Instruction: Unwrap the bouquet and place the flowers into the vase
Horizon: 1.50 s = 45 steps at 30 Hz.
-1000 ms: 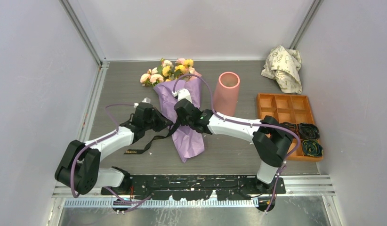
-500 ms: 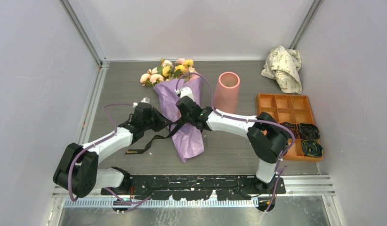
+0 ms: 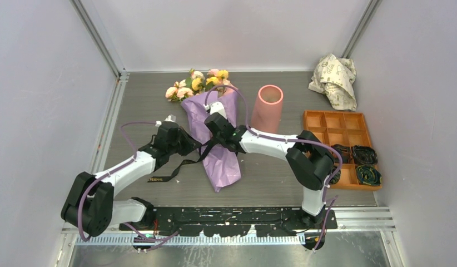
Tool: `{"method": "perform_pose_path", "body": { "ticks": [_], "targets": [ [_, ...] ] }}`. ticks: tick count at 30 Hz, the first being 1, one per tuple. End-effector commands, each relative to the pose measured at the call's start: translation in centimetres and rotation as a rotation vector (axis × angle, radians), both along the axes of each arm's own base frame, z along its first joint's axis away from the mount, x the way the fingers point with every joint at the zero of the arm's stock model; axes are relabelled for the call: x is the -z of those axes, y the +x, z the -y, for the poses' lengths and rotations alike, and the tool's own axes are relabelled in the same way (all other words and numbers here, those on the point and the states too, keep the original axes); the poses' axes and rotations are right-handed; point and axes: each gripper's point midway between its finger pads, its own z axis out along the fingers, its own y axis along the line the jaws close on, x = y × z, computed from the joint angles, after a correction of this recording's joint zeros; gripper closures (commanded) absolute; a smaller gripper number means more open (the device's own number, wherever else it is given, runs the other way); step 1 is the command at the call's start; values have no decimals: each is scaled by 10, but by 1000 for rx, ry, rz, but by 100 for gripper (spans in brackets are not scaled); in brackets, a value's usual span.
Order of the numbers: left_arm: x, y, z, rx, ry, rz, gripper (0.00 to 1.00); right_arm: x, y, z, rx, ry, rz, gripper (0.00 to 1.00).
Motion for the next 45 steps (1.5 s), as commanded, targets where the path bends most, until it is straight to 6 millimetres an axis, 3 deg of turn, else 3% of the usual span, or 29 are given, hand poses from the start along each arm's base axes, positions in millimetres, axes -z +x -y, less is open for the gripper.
{"method": "perform_pose_path", "body": {
  "ticks": [1, 6, 14, 21, 30, 39, 40, 41, 42, 45],
  "targets": [
    [-13, 4, -12, -32, 49, 49, 99, -61, 8, 23, 124, 92, 147, 99],
    [-10, 0, -39, -111, 136, 34, 100, -80, -4, 63, 232, 112, 187, 99],
    [-18, -6, -80, -225, 233, 23, 100, -81, -26, 120, 374, 58, 194, 99],
    [-30, -13, -116, -351, 315, 19, 100, -93, -46, 171, 497, 8, 228, 99],
    [-58, -28, -164, -532, 444, 32, 100, -80, -73, 227, 688, -83, 223, 99],
    [-45, -38, -191, -628, 512, -18, 100, -58, -92, 268, 850, -189, 192, 98],
    [-43, -39, -194, -637, 521, -25, 100, -58, -94, 273, 863, -211, 195, 95],
    [-42, -41, -196, -643, 528, -31, 100, -58, -95, 277, 879, -230, 202, 86],
    [-41, -42, -198, -650, 533, -35, 100, -59, -96, 280, 895, -242, 209, 71],
    [-42, -45, -197, -643, 526, -39, 97, -59, -96, 280, 905, -258, 207, 50]
  ]
}}
